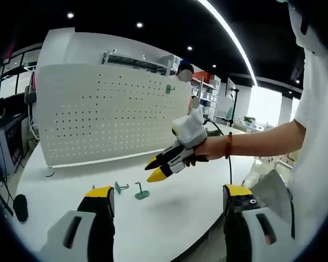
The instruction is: Insert the hook assembly into the mounting plate slot until the hook locks in place.
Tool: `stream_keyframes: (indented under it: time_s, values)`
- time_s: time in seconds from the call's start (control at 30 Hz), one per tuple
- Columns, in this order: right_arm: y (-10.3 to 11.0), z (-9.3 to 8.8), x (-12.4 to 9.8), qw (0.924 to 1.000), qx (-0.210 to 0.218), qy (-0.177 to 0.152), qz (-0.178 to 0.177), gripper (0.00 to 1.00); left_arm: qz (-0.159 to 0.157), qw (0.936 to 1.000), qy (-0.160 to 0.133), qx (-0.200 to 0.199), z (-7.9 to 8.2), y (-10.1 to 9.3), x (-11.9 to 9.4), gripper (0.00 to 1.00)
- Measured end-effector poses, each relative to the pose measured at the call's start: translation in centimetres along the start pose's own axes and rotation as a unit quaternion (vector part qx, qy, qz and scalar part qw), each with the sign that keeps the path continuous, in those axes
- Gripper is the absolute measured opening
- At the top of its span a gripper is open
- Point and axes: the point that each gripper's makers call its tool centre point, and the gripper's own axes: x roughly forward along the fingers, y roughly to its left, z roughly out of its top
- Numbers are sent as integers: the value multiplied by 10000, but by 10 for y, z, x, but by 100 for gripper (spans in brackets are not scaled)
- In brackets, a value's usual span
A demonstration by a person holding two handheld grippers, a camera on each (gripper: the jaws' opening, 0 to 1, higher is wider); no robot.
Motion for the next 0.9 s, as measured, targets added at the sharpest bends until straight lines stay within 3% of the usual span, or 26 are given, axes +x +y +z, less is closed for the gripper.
stream_keyframes:
  time_s: [0.23, 0.6, 0.9]
  values:
    - [0, -2, 10, 9996, -187, 196, 123, 28, 3, 9997, -126, -192, 2, 1, 0, 84]
    - [6, -10, 25, 9973, -304, 489, 446, 26, 70, 9999, 30, -146, -5, 6, 0, 84]
    - [5, -18, 35, 9943, -472, 809, 502, 22, 91, 9998, 27, -154, -6, 8, 0, 84]
